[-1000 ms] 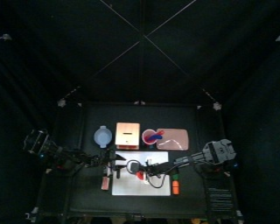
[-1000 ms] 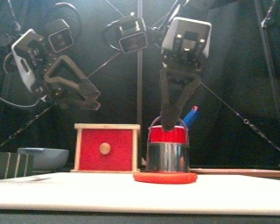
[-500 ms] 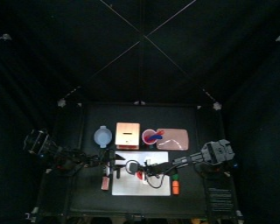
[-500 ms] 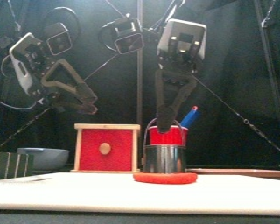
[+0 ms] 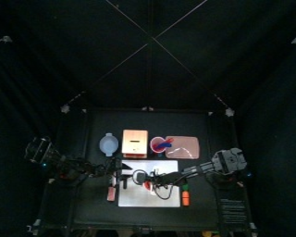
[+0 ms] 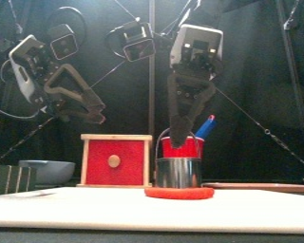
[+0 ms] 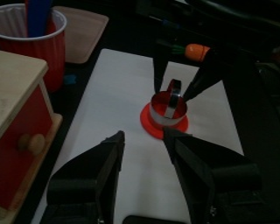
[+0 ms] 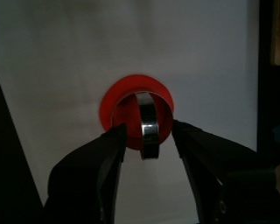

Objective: Get the cutter from the drawer then cut the dough then place the extra dough in the bowl
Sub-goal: Cut the dough

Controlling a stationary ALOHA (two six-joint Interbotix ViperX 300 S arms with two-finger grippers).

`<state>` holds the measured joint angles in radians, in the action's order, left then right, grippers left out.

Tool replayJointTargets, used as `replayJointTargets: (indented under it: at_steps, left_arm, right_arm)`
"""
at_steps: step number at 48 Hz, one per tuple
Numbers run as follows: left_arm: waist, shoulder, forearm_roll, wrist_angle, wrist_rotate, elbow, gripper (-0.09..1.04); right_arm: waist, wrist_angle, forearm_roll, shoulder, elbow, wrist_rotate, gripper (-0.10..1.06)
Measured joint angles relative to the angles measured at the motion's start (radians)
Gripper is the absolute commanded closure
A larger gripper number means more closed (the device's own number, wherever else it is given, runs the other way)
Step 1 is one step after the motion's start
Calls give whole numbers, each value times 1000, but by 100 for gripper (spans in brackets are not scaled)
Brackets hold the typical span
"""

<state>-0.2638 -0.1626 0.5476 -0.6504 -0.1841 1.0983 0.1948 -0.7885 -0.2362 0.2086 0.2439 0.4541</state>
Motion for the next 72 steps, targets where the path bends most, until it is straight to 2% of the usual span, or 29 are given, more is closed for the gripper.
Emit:
replayJointTargets:
  at_steps: [11, 21, 31, 38, 46, 50, 55, 62, 67, 71, 72]
  left_arm:
    - [0, 0, 0, 2, 0, -14, 15]
    - [-2, 3, -17, 0, -5, -46, 15]
    - [-11, 38, -89, -23, -3, -74, 15]
    - [-28, 78, -126, -60, -6, -80, 14]
    - [-32, 104, -170, -80, -11, -81, 14]
    - [-32, 112, -196, -109, -12, -83, 14]
    - [-32, 126, -230, -181, -11, -77, 15]
    - [-32, 167, -250, -290, -6, -60, 15]
    - [-32, 210, -252, -325, -3, -61, 15]
    - [-32, 244, -252, -342, -3, -66, 15]
    - [-32, 253, -252, -347, -3, -67, 15]
  right_arm:
    - [2, 14, -38, -89, 44, 18, 13]
    - [6, 133, -75, -221, 179, 20, 13]
    - [-2, 417, -80, -350, 383, 20, 13]
    - [-17, 724, -118, -430, 543, 12, 13]
    - [-60, 996, -146, -443, 661, 6, 13]
    - [-83, 1071, -149, -422, 678, 2, 13]
    - [-98, 1154, -144, -380, 681, -40, 13]
    - [-98, 1278, -49, -333, 696, -155, 13]
    - [-81, 1373, 98, -305, 729, -287, 13]
    - [-43, 1454, 244, -282, 755, -399, 13]
    - [-23, 1486, 299, -272, 764, -442, 13]
